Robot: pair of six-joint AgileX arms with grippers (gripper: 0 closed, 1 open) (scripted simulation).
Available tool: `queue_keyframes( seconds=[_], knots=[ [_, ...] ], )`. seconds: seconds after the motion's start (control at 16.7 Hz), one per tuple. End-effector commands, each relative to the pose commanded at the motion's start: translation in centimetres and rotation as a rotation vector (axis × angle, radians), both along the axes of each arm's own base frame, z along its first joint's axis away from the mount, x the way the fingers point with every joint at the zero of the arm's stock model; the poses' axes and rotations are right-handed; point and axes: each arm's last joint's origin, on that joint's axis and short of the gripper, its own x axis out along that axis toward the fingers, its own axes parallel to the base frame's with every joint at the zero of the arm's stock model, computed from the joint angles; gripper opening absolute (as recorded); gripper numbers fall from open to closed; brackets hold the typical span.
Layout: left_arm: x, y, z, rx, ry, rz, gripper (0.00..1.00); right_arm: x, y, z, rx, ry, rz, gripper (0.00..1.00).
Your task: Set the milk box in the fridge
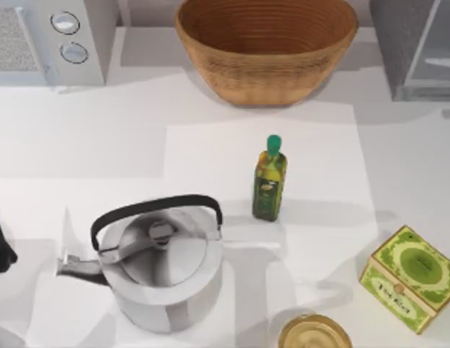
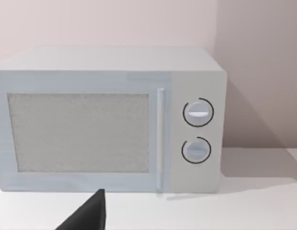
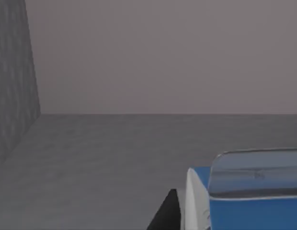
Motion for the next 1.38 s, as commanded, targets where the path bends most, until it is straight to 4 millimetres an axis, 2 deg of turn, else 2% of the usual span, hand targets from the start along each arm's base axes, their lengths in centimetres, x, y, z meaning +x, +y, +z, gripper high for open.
queue_keyframes(
  seconds=[0.24, 0.36, 0.54, 0.84, 1.02, 1.38],
  knots=[
    [0.0, 0.0, 0.0, 0.0, 0.0, 0.0, 1.0, 0.0, 0.2, -0.2, 0.004, 0.009, 0.005, 0.0],
    [0.0, 0.0, 0.0, 0.0, 0.0, 0.0, 1.0, 0.8, 0.3, -0.6, 0.009, 0.029, 0.009, 0.0],
    [0.0, 0.0, 0.0, 0.0, 0.0, 0.0, 1.0, 3.5, 0.2, -0.5, 0.007, 0.024, 0.014, 0.0],
    [0.0, 0.0, 0.0, 0.0, 0.0, 0.0, 1.0, 9.1, -0.2, 2.0, -0.009, -0.03, 0.009, 0.0],
    [0.0, 0.0, 0.0, 0.0, 0.0, 0.0, 1.0, 11.3, 0.0, 2.4, -0.003, -0.016, 0.008, 0.0],
    [0.0, 0.0, 0.0, 0.0, 0.0, 0.0, 1.0, 12.0, 0.1, 1.9, 0.003, 0.007, 0.005, 0.0]
  ],
)
